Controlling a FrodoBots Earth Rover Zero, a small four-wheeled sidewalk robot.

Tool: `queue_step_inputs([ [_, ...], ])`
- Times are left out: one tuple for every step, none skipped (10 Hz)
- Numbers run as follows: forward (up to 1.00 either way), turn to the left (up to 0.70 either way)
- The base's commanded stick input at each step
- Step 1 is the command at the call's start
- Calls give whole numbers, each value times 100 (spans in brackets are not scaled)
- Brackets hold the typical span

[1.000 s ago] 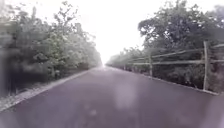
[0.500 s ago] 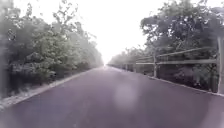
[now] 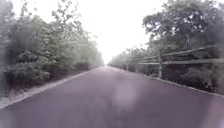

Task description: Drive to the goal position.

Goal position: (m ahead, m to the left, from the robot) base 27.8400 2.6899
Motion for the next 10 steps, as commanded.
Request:
queue_step_inputs([
  [100, 0],
  [100, 0],
  [100, 0],
  [100, 0],
  [100, 0],
  [100, 0],
  [100, 0],
  [100, 0],
  [100, 0],
  [100, 0],
])
